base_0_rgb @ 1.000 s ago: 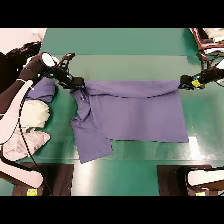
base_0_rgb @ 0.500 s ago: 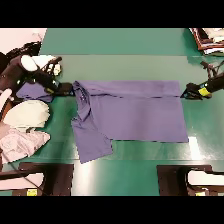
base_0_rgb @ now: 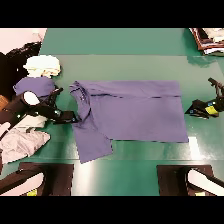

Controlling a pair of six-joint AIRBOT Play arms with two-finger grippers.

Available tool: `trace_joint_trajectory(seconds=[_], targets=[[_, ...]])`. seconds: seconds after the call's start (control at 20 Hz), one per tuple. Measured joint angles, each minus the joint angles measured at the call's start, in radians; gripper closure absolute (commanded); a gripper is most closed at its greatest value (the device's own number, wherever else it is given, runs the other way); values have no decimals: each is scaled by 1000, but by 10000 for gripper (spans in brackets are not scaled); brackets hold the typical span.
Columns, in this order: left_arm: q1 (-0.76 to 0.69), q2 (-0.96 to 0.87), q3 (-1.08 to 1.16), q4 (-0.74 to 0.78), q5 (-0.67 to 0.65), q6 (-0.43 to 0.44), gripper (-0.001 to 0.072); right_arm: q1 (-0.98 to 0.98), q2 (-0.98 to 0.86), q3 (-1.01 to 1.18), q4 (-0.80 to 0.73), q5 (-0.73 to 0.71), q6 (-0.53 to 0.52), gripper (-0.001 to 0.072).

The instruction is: Fold the shirts.

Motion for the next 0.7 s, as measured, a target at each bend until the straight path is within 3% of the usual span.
trace_joint_trajectory(seconds=[0.15, 0.25, 0.3, 0.35, 0.45, 0.7], targets=[[3, 10, -57, -81, 56, 53, 110, -39, 40, -35, 0, 20, -2, 398], [2, 11, -80, -98, 103, 73, 614, -74, 53, -48, 0, 41, -2, 398], [2, 10, -87, -93, 119, 77, 669, -95, 56, -58, 0, 52, -6, 398], [2, 11, -89, -99, 129, 84, 669, -121, 59, -72, 0, 61, -11, 385], [0, 12, -87, -115, 136, 84, 670, -180, 62, -119, -1, 74, -17, 230], [2, 13, -78, -134, 116, 90, 670, -315, 24, -274, -2, 77, -40, 271]])
